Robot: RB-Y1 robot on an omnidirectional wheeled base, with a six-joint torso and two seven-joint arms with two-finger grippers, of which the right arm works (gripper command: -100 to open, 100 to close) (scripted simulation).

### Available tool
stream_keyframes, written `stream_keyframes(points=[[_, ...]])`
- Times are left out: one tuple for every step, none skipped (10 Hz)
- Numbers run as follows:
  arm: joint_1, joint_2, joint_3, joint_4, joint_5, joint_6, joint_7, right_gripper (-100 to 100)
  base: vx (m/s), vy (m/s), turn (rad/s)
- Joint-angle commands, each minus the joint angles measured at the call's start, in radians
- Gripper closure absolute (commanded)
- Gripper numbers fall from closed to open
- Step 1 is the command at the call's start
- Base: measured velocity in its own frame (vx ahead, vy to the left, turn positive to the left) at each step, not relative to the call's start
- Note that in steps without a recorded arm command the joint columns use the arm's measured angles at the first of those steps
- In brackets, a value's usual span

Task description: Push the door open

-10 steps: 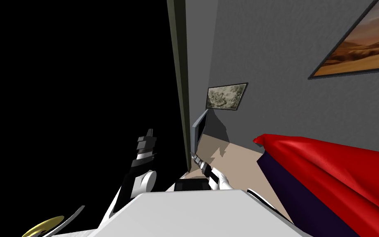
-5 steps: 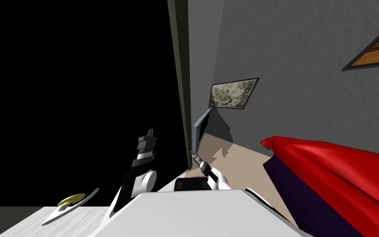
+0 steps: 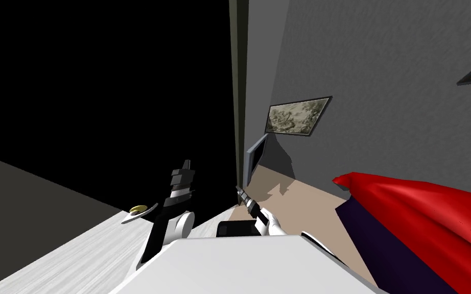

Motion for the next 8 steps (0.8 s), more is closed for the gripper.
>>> stream_keyframes(points=[[-0.002, 0.013, 0.002, -0.001, -0.019, 0.005, 0.012, -100, -0.184, 0.087, 0.135], [-0.003, 0.019, 0.003, 0.001, -0.027, 0.006, 0.017, -100, -0.182, 0.090, 0.126], [-0.004, 0.028, 0.004, 0.003, -0.037, 0.007, 0.023, -100, -0.185, 0.100, 0.128], [-0.006, 0.034, 0.005, 0.004, -0.044, 0.008, 0.027, -100, -0.169, 0.107, 0.119], [-0.007, 0.043, 0.006, 0.006, -0.054, 0.009, 0.033, -100, -0.181, 0.113, 0.146], [-0.008, 0.048, 0.006, 0.007, -0.058, 0.009, 0.035, -100, -0.163, 0.101, 0.087], [-0.009, 0.055, 0.007, 0.008, -0.064, 0.010, 0.039, -100, -0.171, 0.090, 0.073], [-0.009, 0.060, 0.008, 0.009, -0.067, 0.010, 0.041, -100, -0.174, 0.104, 0.082]])
